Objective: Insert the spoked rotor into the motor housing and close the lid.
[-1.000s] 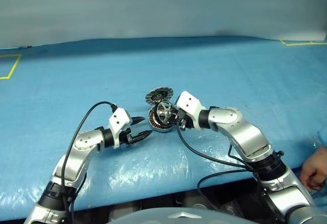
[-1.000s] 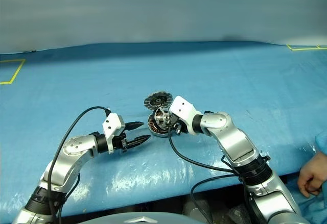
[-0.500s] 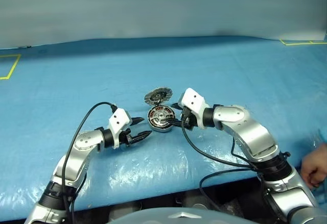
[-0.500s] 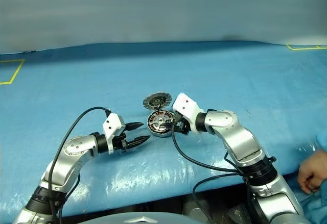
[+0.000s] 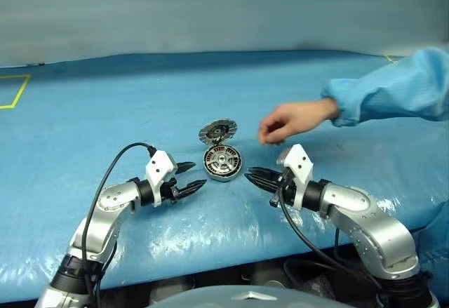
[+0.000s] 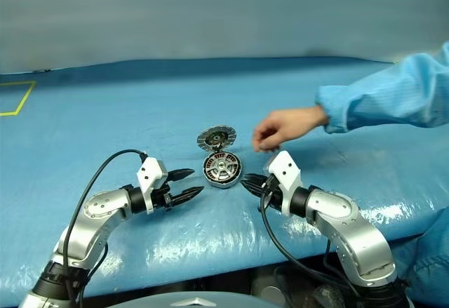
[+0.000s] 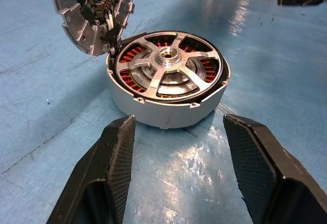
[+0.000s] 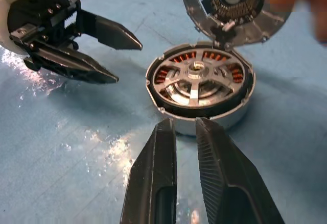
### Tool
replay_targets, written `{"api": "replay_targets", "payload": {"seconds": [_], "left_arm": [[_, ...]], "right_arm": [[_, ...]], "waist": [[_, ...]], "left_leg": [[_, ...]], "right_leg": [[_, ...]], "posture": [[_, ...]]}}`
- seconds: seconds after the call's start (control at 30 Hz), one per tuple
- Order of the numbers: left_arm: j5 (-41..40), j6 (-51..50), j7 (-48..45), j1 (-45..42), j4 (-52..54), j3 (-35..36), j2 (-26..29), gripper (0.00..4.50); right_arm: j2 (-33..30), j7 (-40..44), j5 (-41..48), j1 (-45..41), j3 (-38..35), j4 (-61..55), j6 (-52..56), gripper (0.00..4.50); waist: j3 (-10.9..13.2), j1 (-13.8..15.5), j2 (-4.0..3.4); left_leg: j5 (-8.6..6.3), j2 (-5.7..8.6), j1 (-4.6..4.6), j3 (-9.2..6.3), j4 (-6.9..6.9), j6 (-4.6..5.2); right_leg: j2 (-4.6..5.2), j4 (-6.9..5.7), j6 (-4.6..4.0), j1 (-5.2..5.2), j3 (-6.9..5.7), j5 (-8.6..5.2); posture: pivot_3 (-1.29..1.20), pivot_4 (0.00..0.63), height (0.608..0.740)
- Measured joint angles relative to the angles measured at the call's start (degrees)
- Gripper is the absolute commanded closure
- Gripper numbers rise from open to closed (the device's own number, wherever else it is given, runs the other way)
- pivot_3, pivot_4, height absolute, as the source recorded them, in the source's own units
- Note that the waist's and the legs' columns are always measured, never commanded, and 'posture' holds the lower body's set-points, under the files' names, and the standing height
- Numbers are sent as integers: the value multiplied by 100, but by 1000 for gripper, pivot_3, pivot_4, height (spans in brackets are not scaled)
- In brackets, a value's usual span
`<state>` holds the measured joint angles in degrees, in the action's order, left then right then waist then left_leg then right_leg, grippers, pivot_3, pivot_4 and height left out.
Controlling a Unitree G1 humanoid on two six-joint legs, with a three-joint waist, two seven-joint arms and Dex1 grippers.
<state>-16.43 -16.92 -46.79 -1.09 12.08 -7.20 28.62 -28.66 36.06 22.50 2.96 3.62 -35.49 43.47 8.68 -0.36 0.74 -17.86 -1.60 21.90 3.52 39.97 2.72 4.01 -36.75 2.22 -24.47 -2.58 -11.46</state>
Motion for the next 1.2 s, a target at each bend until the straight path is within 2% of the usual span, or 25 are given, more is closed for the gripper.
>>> {"api": "replay_targets", "payload": {"seconds": [0.27, 1.2], "left_arm": [[2, 0, 0, -28, -2, -7, -20, 1570], [81, 12, -7, -88, -53, -8, -10, 1570]], "right_arm": [[188, -480, -298, 242, 169, 121, -276, 3848], [112, -529, -419, 249, 235, 172, -418, 3848]], "waist": [[0, -1, 0], [0, 2, 0]], "left_leg": [[1, -1, -2, -1, 0, -2], [0, 0, -2, -1, 0, -1]], "right_leg": [[-3, -3, -1, 0, 2, -1], [-3, -2, -3, 0, 2, -2]], "posture": [[0, 150, 740], [0, 150, 740]]}}
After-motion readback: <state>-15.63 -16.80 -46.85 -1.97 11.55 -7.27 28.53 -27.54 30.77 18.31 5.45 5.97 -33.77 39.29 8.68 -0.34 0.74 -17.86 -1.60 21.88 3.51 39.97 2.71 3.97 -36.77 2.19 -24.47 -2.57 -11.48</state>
